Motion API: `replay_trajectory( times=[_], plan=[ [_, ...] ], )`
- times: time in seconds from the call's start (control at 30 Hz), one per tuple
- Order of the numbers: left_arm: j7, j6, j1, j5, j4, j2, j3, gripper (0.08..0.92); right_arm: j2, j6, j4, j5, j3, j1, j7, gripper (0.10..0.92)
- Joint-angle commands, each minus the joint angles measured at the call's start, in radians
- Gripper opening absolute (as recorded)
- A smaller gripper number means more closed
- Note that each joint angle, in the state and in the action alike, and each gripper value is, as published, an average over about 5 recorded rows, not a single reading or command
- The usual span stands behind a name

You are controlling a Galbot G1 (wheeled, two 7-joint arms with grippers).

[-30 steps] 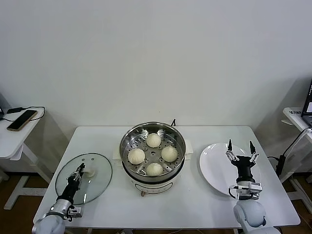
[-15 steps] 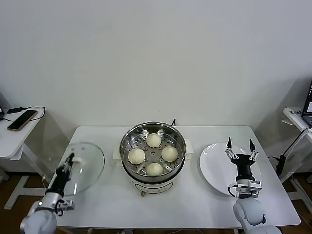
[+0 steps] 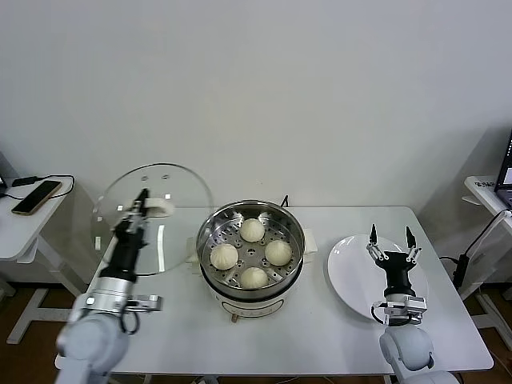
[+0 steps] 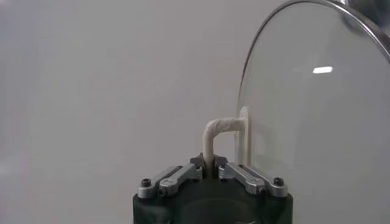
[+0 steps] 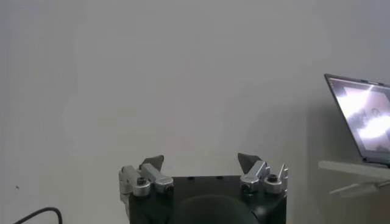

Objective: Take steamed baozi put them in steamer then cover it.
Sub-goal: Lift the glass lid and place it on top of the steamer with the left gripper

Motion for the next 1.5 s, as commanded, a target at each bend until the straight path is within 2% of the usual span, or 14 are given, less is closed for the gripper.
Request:
replay_trajectory(
  times=[0.03,0.27,0.57,1.23,1.5],
  plan=[
    [0.16,0.262,-0.105,0.182,-0.071,-0.098,0.489,0.192,0.014,-0.002,0.007,-0.018,0.008,-0.008,0.0,0.823],
    [0.262,0.405,-0.232,0.12,0.097,-0.152,0.601,0.192,0.033,-0.001,0.003,-0.032,0.028,-0.021,-0.002,0.823],
    [0.382,0.489,-0.292,0.221,0.185,-0.212,0.589,0.192,0.051,0.0,-0.023,-0.045,0.027,-0.013,-0.005,0.823],
    [0.356,0.442,-0.268,0.326,0.254,-0.237,0.579,0.192,0.068,-0.003,-0.043,-0.051,0.025,-0.003,-0.007,0.823],
    [0.315,0.423,-0.268,0.338,0.27,-0.249,0.573,0.192,0.07,-0.003,-0.05,-0.052,0.023,-0.001,-0.009,0.823]
  ],
)
